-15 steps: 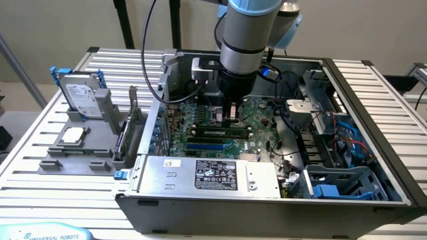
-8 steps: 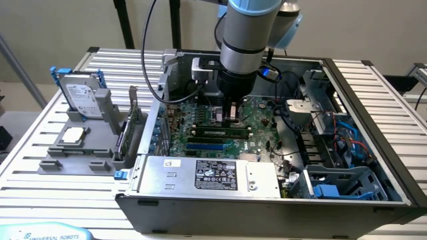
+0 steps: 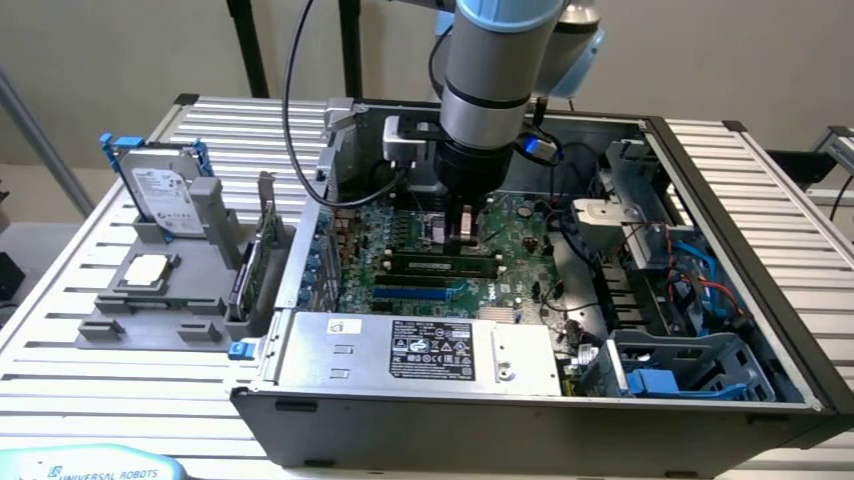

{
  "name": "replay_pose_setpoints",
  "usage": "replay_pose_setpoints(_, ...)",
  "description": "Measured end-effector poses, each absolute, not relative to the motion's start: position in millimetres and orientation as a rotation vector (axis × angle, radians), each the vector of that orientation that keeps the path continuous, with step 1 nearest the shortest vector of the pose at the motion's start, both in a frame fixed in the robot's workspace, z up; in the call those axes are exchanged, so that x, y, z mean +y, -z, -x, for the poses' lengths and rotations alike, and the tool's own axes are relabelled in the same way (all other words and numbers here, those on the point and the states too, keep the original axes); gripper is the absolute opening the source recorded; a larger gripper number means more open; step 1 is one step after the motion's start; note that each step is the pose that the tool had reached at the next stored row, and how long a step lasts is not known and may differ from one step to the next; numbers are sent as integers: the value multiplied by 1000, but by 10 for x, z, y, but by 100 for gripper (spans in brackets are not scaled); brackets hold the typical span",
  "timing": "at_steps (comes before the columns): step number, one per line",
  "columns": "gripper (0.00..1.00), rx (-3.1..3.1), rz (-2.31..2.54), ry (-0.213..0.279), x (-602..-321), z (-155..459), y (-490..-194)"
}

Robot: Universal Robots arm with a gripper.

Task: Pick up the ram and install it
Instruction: 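Press down the ram until it locks into place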

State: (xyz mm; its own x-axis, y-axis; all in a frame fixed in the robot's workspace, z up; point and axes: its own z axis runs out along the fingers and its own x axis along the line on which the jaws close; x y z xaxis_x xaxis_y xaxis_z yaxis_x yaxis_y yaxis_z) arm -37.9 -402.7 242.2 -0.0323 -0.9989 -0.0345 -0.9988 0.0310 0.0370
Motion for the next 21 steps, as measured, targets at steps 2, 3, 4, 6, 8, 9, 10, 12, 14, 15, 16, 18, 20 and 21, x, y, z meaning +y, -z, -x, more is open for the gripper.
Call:
replay_pose_setpoints(2,11,-2256,-2186,76,-4027,381,-2389)
replay_pose_setpoints(3,11,-2257,-2187,75,-4027,383,-2372)
replay_pose_setpoints(4,11,-2258,-2188,73,-4027,387,-2357)
replay_pose_setpoints(6,11,-2259,-2190,70,-4027,398,-2326)
replay_pose_setpoints(8,11,-2260,-2191,66,-4028,413,-2298)
replay_pose_setpoints(9,11,-2260,-2192,63,-4029,421,-2286)
replay_pose_setpoints(10,11,-2262,-2193,61,-4028,429,-2268)
replay_pose_setpoints(12,11,-2264,-2195,57,-4028,441,-2243)
replay_pose_setpoints(14,11,-2265,-2196,57,-4028,442,-2236)
replay_pose_setpoints(15,11,-2265,-2196,56,-4029,443,-2249)
replay_pose_setpoints(16,11,-2266,-2197,58,-4026,442,-2274)
replay_pose_setpoints(18,11,-2265,-2195,59,-4026,443,-2342)
replay_pose_setpoints(20,11,-2264,-2195,60,-4027,442,-2362)
replay_pose_setpoints(21,11,-2264,-2195,60,-4027,442,-2362)
